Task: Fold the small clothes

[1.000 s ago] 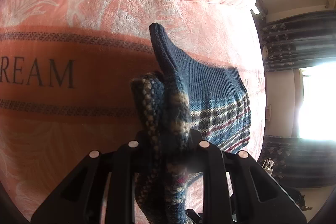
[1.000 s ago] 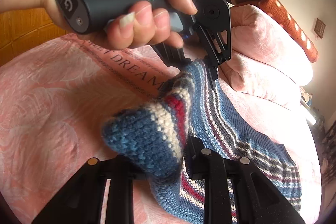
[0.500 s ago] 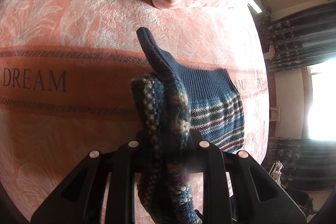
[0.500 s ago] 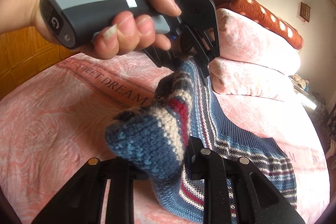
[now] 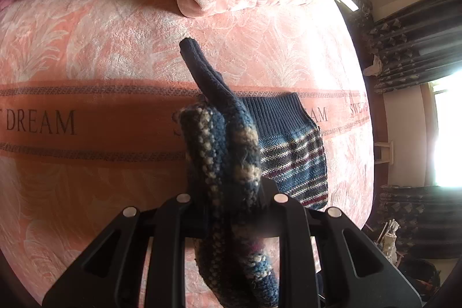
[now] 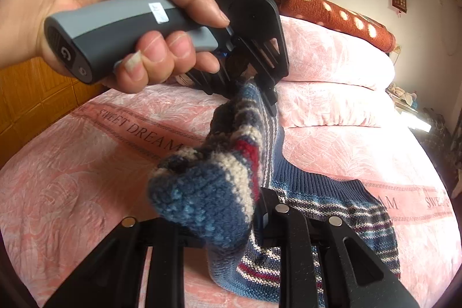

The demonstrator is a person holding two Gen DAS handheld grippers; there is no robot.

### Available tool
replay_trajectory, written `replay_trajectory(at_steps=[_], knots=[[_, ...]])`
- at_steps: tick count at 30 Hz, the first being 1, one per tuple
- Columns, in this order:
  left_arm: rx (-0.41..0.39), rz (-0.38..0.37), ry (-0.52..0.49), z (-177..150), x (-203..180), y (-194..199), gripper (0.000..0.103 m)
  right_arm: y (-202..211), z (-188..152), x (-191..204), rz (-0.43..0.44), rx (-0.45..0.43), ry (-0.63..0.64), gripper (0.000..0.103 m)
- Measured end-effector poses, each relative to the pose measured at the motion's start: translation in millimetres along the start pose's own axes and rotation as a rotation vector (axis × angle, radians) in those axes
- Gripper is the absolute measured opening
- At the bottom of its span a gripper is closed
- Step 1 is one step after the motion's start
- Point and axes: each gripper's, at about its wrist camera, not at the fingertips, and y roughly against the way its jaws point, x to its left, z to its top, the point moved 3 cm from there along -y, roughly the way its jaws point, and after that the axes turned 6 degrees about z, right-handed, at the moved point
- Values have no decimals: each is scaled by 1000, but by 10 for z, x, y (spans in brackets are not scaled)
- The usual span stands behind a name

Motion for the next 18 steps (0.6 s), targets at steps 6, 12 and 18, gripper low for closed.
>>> replay_trajectory(at_steps=[6,12,18], knots=[[6,13,-30,14,-303,-62,20,116,-40,-232,-11,-15,-32,23],[15,37,-54,32,-600,-168,20,198,-93,-462,-16,-20,-70,22],[24,70,-78,26,-886,-272,20,268,-164,-723,3,-28,-140,23]])
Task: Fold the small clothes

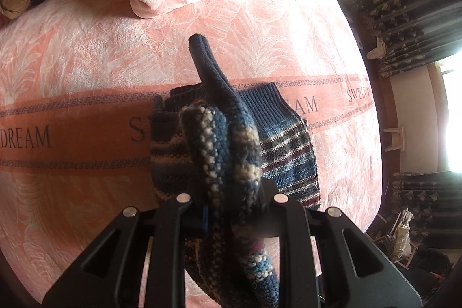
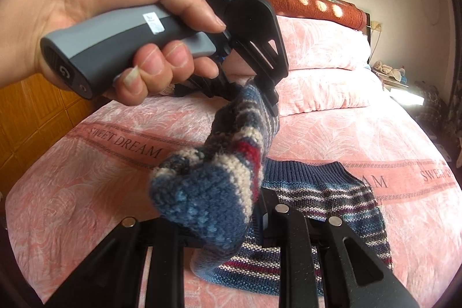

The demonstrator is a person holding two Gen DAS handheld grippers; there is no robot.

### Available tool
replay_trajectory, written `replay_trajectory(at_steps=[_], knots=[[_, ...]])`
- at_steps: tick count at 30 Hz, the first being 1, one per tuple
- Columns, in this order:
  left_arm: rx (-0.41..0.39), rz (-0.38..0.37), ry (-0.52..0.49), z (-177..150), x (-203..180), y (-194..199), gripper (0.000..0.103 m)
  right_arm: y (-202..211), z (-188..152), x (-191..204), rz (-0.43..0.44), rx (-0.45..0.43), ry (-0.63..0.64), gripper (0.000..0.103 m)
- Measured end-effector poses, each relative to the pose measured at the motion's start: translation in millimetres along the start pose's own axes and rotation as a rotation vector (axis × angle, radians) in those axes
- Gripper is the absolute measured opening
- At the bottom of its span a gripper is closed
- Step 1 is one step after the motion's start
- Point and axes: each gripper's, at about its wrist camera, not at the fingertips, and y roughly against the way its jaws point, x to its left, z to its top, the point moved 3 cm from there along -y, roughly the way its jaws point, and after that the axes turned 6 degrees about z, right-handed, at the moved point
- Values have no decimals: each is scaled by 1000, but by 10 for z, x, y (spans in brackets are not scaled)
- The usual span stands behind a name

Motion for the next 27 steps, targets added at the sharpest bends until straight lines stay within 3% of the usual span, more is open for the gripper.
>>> replay_trajectory(at_steps=[17,27], knots=[[50,76,-82,75,-737,-443,20,176,-213,-665,-3,-23,-164,22],[65,104,-104,112,-988,-646,20,214,-275,-948,-6,-31,-231,22]])
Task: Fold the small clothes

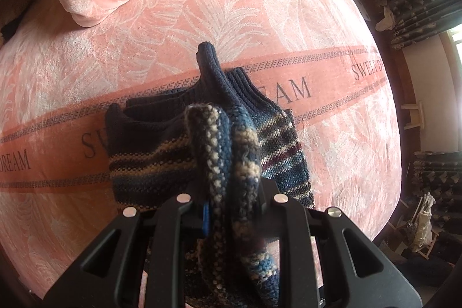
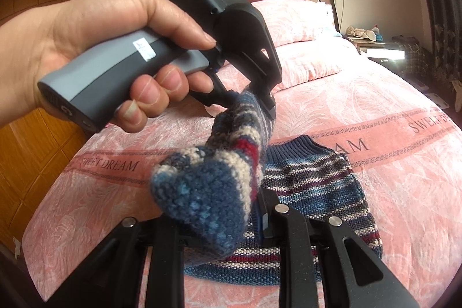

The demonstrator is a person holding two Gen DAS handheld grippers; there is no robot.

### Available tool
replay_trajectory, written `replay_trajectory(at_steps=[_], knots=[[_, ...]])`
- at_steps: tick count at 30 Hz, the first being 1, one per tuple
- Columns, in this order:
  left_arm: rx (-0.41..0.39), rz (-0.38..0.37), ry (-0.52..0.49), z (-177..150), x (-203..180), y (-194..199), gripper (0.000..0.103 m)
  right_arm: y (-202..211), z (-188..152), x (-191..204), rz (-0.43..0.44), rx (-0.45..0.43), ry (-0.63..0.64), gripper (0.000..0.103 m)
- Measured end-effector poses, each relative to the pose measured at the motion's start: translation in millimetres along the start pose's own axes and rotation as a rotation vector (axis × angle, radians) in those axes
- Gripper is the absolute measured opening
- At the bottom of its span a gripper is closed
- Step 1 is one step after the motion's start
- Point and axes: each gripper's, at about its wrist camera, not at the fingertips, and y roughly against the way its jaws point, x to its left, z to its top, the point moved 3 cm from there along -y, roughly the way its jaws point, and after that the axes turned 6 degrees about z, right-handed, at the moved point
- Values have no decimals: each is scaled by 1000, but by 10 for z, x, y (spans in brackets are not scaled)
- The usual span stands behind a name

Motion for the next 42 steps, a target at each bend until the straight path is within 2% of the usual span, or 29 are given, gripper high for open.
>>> replay_trajectory(at_steps=[17,24,27,32,42], knots=[[19,43,-27,62,-361,-336,20,43,-120,-427,-9,20,-99,22],[7,99,-49,-16,-565,-510,20,91,-260,-691,29,31,-187,22],[-7,145,-60,-43,-666,-562,20,95,-312,-810,53,34,-234,22],[-20,210,-49,-43,-733,-613,20,94,-427,-995,66,47,-283,22],[-36,289,-21,-19,-879,-846,21,23,-587,-1302,105,85,-390,22]])
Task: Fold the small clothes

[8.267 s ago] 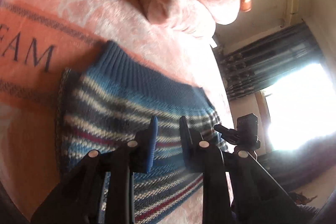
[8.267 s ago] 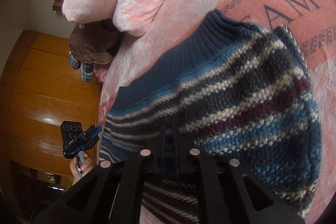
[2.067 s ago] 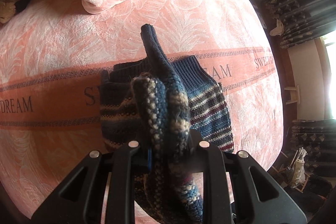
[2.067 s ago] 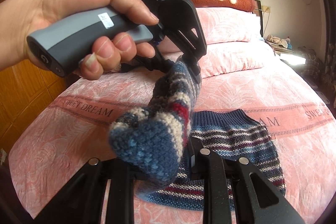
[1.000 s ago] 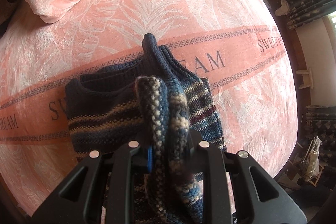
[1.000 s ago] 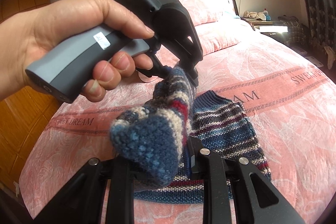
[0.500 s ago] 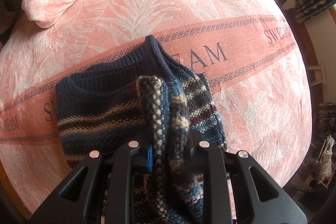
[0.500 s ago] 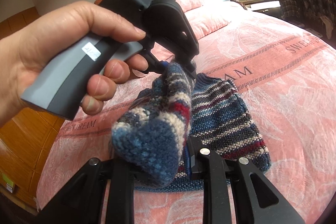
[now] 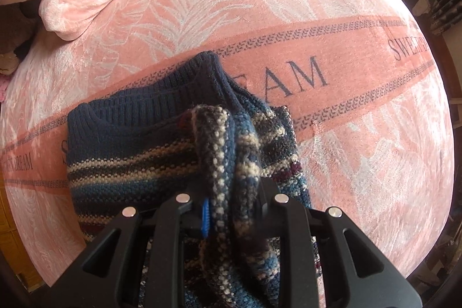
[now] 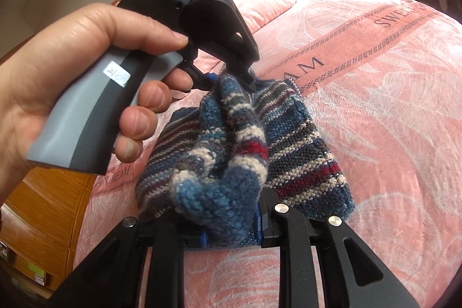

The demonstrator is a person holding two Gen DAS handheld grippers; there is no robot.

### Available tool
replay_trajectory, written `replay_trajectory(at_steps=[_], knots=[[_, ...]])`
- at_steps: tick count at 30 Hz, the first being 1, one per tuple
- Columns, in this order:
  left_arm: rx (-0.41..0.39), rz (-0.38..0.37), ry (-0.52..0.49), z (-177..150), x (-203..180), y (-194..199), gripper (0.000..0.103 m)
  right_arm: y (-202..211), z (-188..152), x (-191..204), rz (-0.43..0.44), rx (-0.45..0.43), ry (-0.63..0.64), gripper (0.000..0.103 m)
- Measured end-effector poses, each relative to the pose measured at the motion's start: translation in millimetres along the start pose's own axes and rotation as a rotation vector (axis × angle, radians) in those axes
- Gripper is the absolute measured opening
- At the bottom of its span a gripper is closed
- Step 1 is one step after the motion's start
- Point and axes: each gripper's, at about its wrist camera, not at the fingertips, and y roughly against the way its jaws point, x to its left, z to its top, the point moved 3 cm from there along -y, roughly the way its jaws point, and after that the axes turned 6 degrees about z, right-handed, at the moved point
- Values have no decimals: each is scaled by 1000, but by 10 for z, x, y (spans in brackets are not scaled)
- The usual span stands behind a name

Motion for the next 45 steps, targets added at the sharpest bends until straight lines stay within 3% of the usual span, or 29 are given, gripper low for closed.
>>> replay_trajectory(at_steps=[7,13,16,18,20,23,27,30,32,34,35,37,41,45], knots=[[-12,34,2,15,-164,-93,24,7,0,-194,14,20,-54,22],[-54,60,-11,35,-269,-119,32,0,-29,-313,22,45,-86,26],[-87,43,5,38,-276,-111,40,28,-14,-391,14,46,-100,38],[-126,17,18,65,-267,-67,46,59,-3,-475,-3,39,-117,55],[-199,-30,39,115,-220,81,60,72,13,-564,23,45,-157,57],[-324,-103,68,210,-15,372,73,82,15,-681,74,47,-229,58],[-358,-210,105,210,428,620,74,98,58,-743,104,57,-260,59],[-369,-287,95,19,793,772,75,230,132,-790,168,38,-303,66],[-362,-384,88,-203,1038,801,74,361,197,-862,198,11,-338,66],[-348,-504,76,-488,1223,790,75,446,276,-901,283,4,-388,66],[-329,-554,59,-618,1287,737,75,472,336,-866,318,19,-385,66],[-309,-641,34,-884,1378,659,75,395,514,-768,303,88,-308,66],[-284,-800,26,-1295,1411,468,75,-74,860,-617,320,267,-281,66],[-267,-886,83,-1459,1424,198,74,-604,965,-576,176,403,-226,62]])
